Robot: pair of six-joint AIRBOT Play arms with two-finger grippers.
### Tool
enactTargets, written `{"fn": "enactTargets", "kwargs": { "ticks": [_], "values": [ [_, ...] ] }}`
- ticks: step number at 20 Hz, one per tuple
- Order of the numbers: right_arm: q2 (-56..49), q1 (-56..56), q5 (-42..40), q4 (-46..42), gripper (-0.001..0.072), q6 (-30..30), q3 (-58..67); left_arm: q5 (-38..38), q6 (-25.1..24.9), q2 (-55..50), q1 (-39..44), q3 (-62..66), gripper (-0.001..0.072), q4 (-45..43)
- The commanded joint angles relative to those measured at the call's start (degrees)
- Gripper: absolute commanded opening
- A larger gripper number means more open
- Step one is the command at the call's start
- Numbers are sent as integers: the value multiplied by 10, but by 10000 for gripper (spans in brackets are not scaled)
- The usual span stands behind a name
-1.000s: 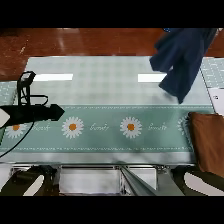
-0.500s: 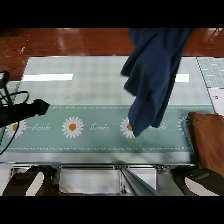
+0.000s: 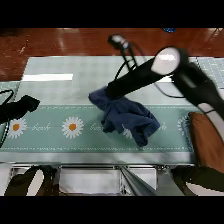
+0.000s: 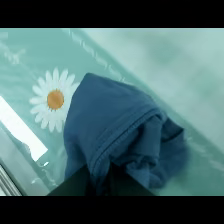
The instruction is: Fold the shirts.
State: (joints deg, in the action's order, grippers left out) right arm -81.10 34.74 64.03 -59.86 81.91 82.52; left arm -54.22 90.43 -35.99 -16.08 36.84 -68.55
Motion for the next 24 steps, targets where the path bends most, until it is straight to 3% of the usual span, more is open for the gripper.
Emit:
{"fn": "enactTargets", "kwargs": {
  "ticks": [1, 2, 3, 4, 7, 9, 11, 13, 15, 17, 21, 24],
  "values": [
    [-67, 36, -39, 43, 32, 15, -35, -5, 0, -1, -3, -2, 506, 10],
    [-75, 35, -43, 50, 138, 25, -35, -10, 0, -1, -2, -2, 506, 12],
    [-76, 27, -38, 49, 384, 30, -34, -12, 0, -1, 2, -2, 506, 12],
    [-71, 8, -14, 48, 408, 30, -27, -12, 0, -1, 7, -2, 506, 13],
    [-10, -95, 73, 20, 408, 31, -16, -28, -4, -4, 35, -2, 506, 17],
    [54, -181, 115, -79, 408, 64, -20, -64, -15, -21, 61, -2, 506, 29],
    [132, -269, 123, -186, 408, 115, -71, -104, -15, -59, 74, -13, 506, 66],
    [202, -348, 119, -212, 408, 136, -170, -127, -43, -122, 74, -19, 506, 142],
    [263, -407, 107, -185, 407, 129, -291, -171, -146, -195, 74, -19, 506, 259],
    [316, -439, 92, -145, 408, 105, -394, -189, -211, -255, 77, -19, 506, 300],
    [390, -449, 64, -57, 407, 89, -530, -184, -244, -329, 115, -19, 506, 299],
    [396, -449, 42, 3, 407, 73, -585, -106, -245, -355, 188, -19, 506, 294]
  ]
}}
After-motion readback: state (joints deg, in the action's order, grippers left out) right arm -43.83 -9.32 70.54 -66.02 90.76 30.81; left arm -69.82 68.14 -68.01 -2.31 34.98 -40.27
